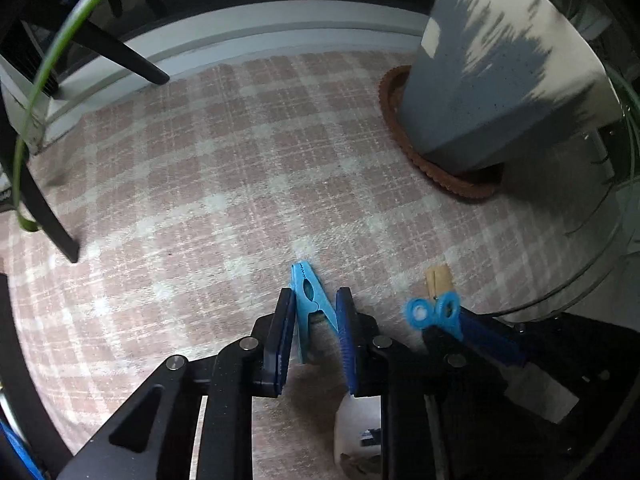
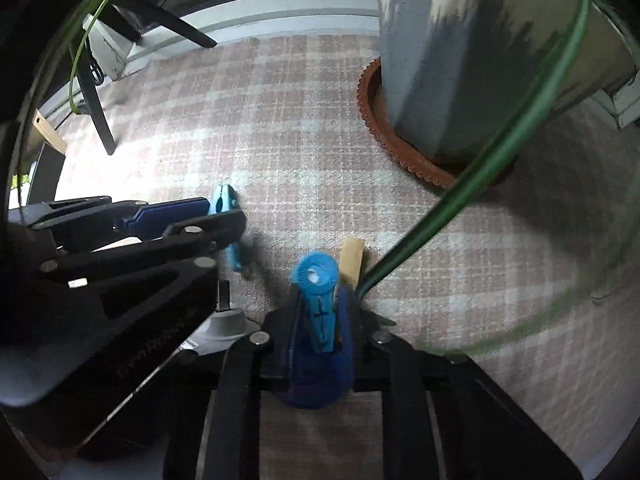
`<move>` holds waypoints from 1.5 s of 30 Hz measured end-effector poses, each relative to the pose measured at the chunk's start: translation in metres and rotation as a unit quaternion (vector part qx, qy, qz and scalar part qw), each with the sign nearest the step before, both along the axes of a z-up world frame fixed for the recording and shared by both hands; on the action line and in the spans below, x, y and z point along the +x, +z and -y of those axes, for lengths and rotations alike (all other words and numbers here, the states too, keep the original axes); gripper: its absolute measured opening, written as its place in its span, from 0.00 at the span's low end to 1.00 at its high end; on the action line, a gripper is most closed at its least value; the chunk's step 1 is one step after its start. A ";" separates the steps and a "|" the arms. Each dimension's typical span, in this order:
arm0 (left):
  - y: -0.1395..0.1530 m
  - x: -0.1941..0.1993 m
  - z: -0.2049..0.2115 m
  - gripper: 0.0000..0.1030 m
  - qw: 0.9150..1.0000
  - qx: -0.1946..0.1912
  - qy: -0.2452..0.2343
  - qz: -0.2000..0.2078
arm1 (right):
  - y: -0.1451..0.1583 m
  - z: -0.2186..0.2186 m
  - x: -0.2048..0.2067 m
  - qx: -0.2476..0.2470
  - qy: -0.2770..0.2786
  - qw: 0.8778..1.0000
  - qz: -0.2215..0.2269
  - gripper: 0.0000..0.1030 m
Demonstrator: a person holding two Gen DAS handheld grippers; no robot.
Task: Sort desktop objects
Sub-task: 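Grasp the light-blue clothespin with the left tool while the right tool grasps the blue clothespin, then carry both clothespins over the black tray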
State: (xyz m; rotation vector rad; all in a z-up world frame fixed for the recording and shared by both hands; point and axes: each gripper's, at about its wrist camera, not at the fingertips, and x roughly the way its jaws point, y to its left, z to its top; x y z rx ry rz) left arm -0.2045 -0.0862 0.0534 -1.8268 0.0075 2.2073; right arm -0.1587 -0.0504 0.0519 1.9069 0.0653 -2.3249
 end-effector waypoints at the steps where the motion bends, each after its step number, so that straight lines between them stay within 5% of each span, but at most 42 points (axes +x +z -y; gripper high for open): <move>1: 0.000 0.002 0.003 0.19 1.000 0.000 0.001 0.000 | 0.000 0.000 0.002 -0.002 -0.002 1.000 0.000 0.14; 6: 0.000 0.008 0.019 0.16 1.000 0.000 0.012 0.002 | 0.001 -0.016 0.012 -0.035 -0.025 0.999 0.002 0.14; 10: 0.011 0.018 0.036 0.00 1.000 0.004 0.020 -0.005 | 0.010 -0.024 0.021 -0.046 -0.040 0.998 -0.006 0.14; 16: 0.010 0.026 0.057 0.01 0.999 0.024 0.039 -0.001 | 0.021 -0.029 0.033 -0.050 -0.050 0.997 -0.014 0.14; 18: 0.012 0.028 0.054 0.09 0.999 0.014 0.033 -0.013 | 0.021 -0.029 0.033 -0.054 -0.053 0.997 -0.013 0.14; 19: 0.014 0.029 0.052 0.26 0.999 0.003 0.030 -0.021 | 0.021 -0.028 0.035 -0.056 -0.051 0.997 -0.012 0.14; 21: 0.014 0.031 0.048 0.41 0.999 0.004 0.023 -0.026 | 0.020 -0.028 0.034 -0.054 -0.047 0.997 -0.011 0.14; 26: -0.001 0.028 0.044 0.35 1.000 -0.023 0.004 -0.020 | 0.020 -0.035 0.026 -0.054 -0.042 0.998 -0.011 0.14; 28: -0.011 0.029 0.043 0.21 0.999 -0.037 0.005 -0.007 | 0.020 -0.036 0.026 -0.053 -0.044 0.998 -0.011 0.14; 37: -0.003 0.039 0.073 0.21 0.999 -0.025 0.022 -0.018 | 0.021 -0.027 0.021 -0.052 -0.054 0.997 -0.019 0.14; 45: 0.044 0.060 0.096 0.21 0.997 -0.012 0.054 -0.054 | 0.055 0.003 0.028 -0.069 -0.029 0.996 -0.049 0.14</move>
